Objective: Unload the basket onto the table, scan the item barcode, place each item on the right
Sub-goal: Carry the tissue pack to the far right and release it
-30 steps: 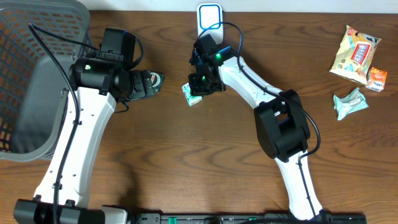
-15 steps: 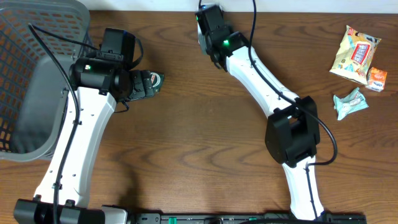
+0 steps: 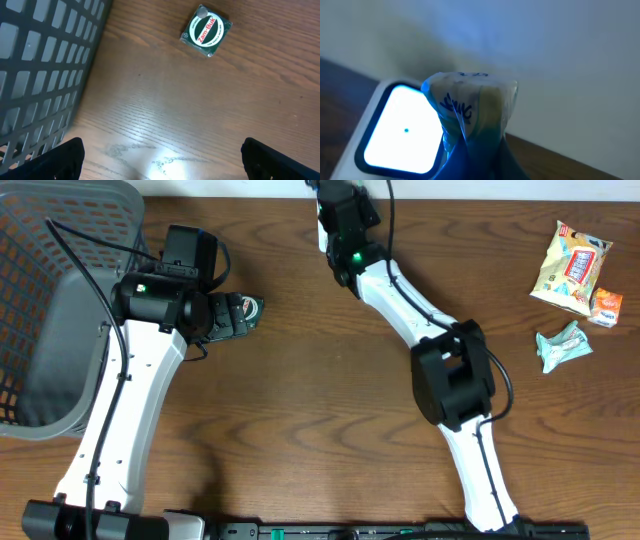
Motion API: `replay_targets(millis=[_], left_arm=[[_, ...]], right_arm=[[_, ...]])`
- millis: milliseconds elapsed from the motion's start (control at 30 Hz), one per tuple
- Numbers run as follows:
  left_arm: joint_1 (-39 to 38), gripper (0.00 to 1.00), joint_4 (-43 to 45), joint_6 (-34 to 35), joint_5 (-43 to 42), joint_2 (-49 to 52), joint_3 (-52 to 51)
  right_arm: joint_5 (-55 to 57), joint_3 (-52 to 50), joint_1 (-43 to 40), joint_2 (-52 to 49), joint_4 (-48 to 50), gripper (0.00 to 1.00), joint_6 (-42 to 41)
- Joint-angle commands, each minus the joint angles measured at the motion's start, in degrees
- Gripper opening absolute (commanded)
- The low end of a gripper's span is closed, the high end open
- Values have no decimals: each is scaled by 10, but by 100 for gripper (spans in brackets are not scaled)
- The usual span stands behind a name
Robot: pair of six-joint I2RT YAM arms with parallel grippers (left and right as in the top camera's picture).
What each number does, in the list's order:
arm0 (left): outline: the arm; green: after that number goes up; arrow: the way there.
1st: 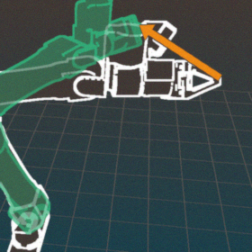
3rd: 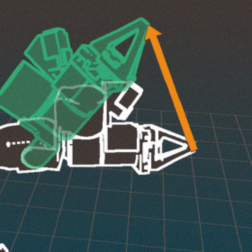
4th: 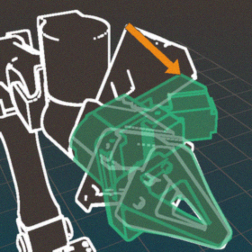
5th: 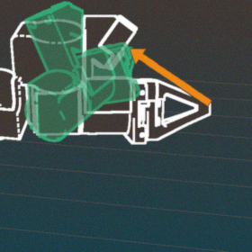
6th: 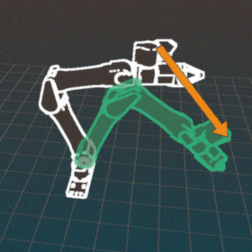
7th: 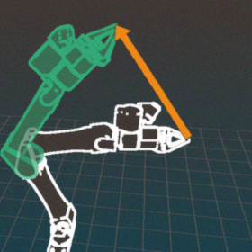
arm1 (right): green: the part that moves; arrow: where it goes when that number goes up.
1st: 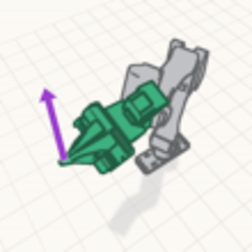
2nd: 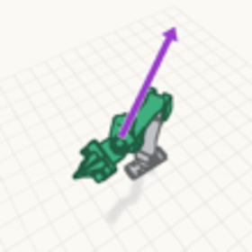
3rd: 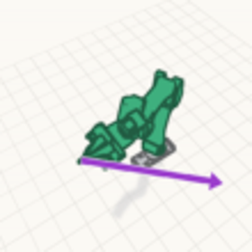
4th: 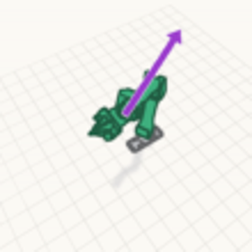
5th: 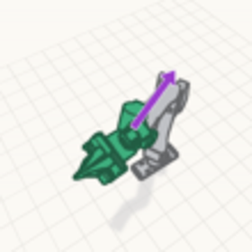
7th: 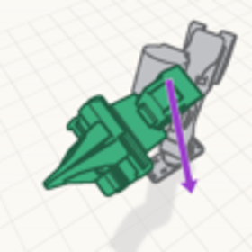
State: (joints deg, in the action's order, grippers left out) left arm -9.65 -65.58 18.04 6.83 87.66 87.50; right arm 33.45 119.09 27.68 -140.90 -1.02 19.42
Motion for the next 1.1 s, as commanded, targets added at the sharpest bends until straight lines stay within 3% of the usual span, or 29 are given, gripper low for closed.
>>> replay_targets(millis=[0,233,400,800,1067], left_arm=[[1,99,-1,3,10,-1,1],[1,99,-1,3,9,-1,1],[1,98,-1,3,9,-1,1],[1,99,-1,3,9,-1,1],[1,98,-1,3,9,-1,1]], right_arm=[[-7,3,-4,-16,3,1,19],[8,3,2,14,0,1,7],[52,3,-6,60,-49,1,-54],[13,3,-144,177,-376,2,-296],[14,-2,-292,168,-607,1,-349]])
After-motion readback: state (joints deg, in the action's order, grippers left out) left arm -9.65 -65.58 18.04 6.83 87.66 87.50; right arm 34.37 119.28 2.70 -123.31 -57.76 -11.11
